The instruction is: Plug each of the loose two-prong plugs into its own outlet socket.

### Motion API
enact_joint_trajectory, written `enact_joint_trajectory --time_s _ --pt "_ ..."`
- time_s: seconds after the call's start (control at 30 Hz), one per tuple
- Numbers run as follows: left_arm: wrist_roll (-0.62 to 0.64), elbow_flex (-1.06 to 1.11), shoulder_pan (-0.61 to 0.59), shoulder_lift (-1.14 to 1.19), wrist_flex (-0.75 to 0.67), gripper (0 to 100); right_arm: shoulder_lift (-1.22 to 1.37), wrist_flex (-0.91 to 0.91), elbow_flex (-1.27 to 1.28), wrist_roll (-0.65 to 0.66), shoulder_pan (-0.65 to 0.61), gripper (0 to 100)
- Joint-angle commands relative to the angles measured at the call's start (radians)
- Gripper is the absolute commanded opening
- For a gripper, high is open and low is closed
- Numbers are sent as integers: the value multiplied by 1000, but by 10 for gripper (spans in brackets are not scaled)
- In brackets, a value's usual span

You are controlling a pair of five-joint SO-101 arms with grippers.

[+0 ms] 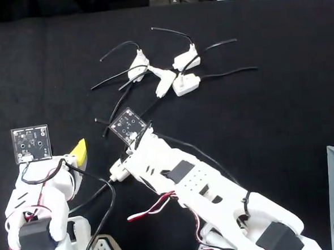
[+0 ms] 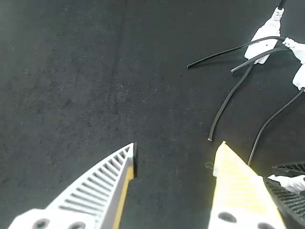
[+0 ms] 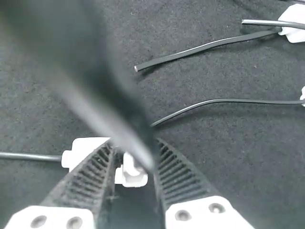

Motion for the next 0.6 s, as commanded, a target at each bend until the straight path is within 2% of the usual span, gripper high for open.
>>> enact_joint_trajectory --time_s 0.0,0.57 --pt "5 -2 -7 -5 -20 274 5 -18 -12 -15 -11 11" --pt "5 -2 -7 -5 -21 274 7 -61 8 -55 -14 11"
